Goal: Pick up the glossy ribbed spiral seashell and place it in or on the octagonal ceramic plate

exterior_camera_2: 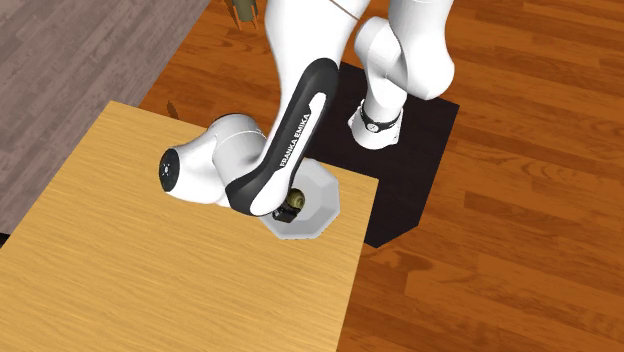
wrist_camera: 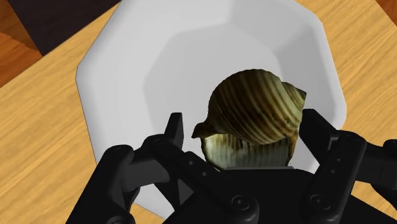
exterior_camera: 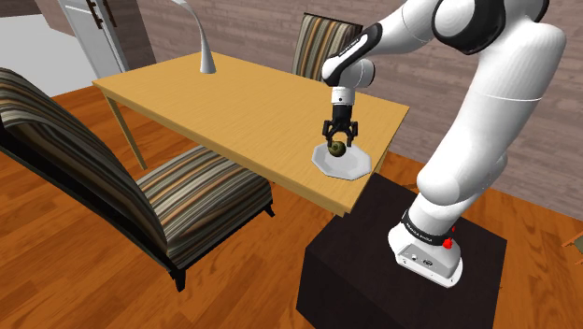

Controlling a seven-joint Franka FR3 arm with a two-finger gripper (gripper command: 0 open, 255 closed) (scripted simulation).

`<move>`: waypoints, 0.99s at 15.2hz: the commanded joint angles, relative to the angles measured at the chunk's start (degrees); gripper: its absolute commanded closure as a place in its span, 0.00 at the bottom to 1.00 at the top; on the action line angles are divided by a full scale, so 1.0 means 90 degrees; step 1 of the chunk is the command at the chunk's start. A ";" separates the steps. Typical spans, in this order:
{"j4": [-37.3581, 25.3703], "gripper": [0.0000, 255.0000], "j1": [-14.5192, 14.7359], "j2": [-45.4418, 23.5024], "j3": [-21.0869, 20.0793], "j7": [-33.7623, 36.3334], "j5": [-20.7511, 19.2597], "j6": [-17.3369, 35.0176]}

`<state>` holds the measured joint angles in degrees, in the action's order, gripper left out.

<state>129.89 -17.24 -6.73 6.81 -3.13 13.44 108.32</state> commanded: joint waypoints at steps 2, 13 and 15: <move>0.0006 0.00 -0.0015 -0.0044 0.0023 0.0001 -0.0083 0.0015; -0.0736 0.00 -0.0097 0.0023 0.0096 0.0064 -0.0205 -0.0797; -0.0736 0.00 -0.0097 0.0023 0.0096 0.0064 -0.0205 -0.0797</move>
<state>123.28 -18.11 -6.52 7.68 -2.55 11.59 101.16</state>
